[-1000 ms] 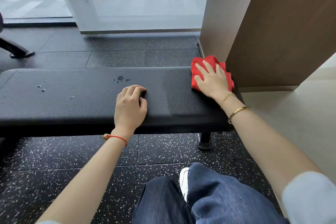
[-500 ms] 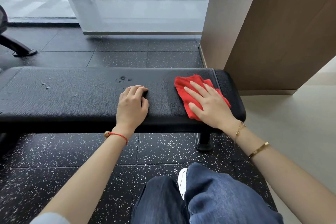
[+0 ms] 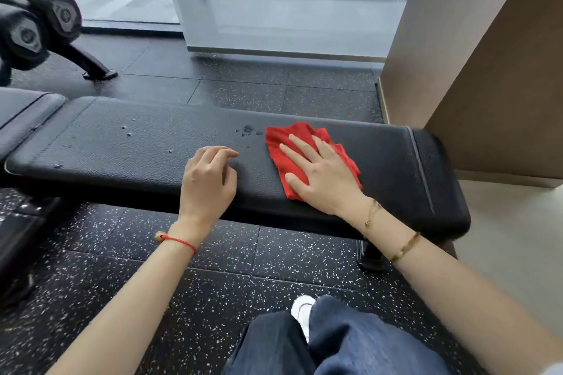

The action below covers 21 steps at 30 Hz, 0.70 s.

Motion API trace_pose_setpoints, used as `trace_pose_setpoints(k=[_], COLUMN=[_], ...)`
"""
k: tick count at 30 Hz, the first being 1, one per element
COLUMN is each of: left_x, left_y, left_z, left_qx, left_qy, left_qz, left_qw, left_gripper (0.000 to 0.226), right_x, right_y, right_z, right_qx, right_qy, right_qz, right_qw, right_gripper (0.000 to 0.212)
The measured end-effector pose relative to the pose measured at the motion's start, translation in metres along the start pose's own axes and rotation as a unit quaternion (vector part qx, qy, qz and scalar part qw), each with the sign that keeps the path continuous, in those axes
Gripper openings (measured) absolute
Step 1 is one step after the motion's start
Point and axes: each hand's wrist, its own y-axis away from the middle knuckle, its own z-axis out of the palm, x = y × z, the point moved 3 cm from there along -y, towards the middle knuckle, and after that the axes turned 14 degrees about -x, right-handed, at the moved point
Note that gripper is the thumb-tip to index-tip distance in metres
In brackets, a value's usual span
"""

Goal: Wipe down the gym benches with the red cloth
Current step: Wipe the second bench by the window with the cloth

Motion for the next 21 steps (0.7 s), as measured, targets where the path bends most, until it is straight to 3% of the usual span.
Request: trace_pose_setpoints(k=[2, 7, 11, 17, 21], left_x=[-0.012, -0.028, -0.033, -0.031, -0.033], left_y=[-0.007, -0.033, -0.043, -0.041, -0.040], left_z=[-0.001, 0.001, 0.001, -0.003, -0.002], left_qx=[0.006, -0.011, -0.037, -0.054, -0.044], left_qy=[-0.007, -0.012, -0.019, -0.020, -0.010], left_qz=[-0.005, -0.034, -0.069, -0.070, -0.076], left_qw=[1.000, 0.999, 0.997, 0.996, 0.996], left_gripper=[0.025, 0.025, 0.030, 0.036, 0.035], right_x=[0.009, 0.034, 0.007, 0.004, 0.034], right_y=[0.000, -0.062, -0.105, -0.061, -0.064], right_z=[0.000, -0.021, -0.029, -0.025, -0.029], right_qx=[0.009, 0.000, -0.042, -0.084, -0.047], right_qy=[0.000, -0.024, -0.025, 0.002, -0.024], right_qz=[-0.007, 0.066, 0.028, -0.060, 0.008], right_qw=[1.000, 0.998, 0.998, 0.995, 0.999], right_gripper=[0.058, 0.057, 0.058, 0.062, 0.061])
